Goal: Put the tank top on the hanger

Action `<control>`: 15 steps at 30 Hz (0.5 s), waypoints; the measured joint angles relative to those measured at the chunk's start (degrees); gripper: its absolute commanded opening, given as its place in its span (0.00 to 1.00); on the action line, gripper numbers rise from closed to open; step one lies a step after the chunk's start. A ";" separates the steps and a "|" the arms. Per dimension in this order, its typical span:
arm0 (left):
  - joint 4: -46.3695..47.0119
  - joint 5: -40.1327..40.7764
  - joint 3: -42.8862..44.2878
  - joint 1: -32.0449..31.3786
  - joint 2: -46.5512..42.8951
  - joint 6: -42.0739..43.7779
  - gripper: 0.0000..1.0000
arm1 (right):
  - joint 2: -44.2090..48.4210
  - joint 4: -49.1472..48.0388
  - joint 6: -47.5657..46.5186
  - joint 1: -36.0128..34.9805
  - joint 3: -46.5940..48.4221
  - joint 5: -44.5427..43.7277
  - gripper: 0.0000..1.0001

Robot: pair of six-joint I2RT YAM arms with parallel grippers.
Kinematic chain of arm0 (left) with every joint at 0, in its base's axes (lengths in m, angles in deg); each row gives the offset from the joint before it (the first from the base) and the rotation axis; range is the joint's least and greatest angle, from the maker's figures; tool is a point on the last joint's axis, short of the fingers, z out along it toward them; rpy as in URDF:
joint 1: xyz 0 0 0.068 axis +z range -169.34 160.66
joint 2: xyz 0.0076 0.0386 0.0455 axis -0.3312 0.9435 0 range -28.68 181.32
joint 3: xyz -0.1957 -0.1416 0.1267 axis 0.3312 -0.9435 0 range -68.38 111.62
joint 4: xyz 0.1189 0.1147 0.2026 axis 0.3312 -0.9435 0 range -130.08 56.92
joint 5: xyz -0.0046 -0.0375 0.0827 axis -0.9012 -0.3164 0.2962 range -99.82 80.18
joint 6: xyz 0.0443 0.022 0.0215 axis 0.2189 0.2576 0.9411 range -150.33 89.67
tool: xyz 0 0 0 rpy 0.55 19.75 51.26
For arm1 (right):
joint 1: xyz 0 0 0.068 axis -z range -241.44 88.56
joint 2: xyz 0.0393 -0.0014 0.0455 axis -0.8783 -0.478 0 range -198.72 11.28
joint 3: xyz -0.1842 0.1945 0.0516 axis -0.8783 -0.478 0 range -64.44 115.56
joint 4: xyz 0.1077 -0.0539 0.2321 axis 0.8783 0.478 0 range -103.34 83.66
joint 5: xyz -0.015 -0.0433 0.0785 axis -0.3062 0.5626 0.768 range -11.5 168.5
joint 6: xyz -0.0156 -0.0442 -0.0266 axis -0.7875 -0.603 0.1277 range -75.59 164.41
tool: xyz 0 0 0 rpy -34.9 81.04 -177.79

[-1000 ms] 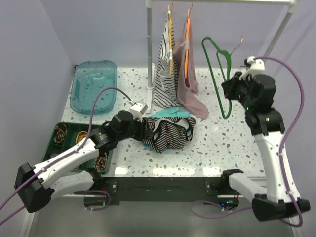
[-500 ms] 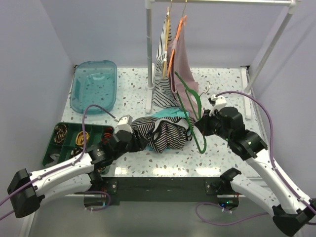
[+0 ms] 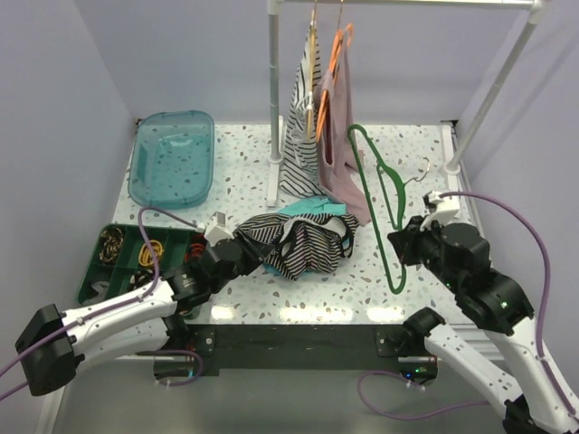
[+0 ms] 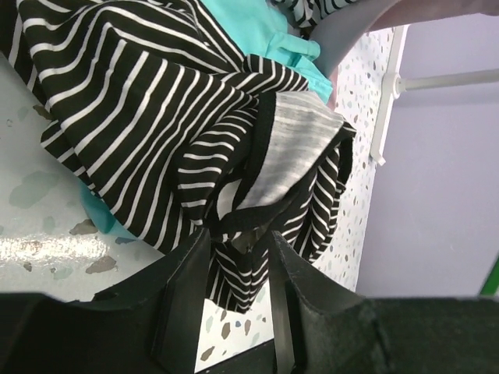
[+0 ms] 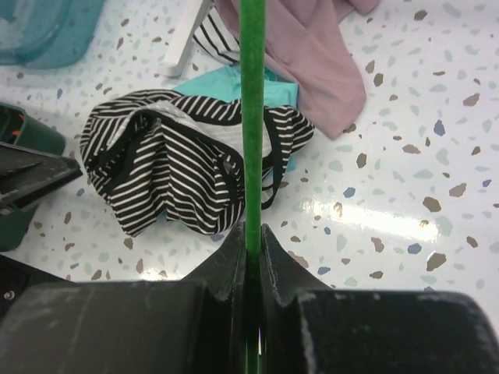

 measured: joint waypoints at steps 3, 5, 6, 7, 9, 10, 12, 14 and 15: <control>-0.66 0.76 0.00 0.00 1.42 -3.52 0.40 | 0.07 2.64 -0.04 0.00 3.69 0.66 0.00; -1.81 1.07 0.00 0.00 1.95 -5.60 0.40 | -0.13 3.32 0.02 0.00 4.52 2.21 0.00; -2.38 1.25 0.02 0.00 2.12 -6.58 0.40 | -0.35 3.96 0.04 0.00 4.61 3.32 0.00; -3.06 1.40 0.02 0.00 2.16 -7.67 0.40 | -0.59 4.63 0.17 0.00 4.61 4.11 0.00; -4.37 1.73 0.09 0.00 2.38 -9.40 0.40 | -1.27 6.29 0.28 -0.02 4.61 5.81 0.00; -5.05 1.88 0.15 0.00 2.67 -10.16 0.40 | -1.77 7.06 0.31 -0.02 4.63 6.56 0.00; -5.68 2.12 0.26 0.00 3.23 -11.02 0.40 | -2.54 8.90 0.31 -0.04 4.83 7.13 0.00; -6.03 2.43 0.42 0.00 3.93 -11.89 0.41 | -2.99 10.56 0.31 -0.04 5.35 7.63 0.00; -6.05 2.62 0.50 0.00 4.42 -12.33 0.41 | -3.17 11.54 0.28 -0.04 5.88 7.98 0.00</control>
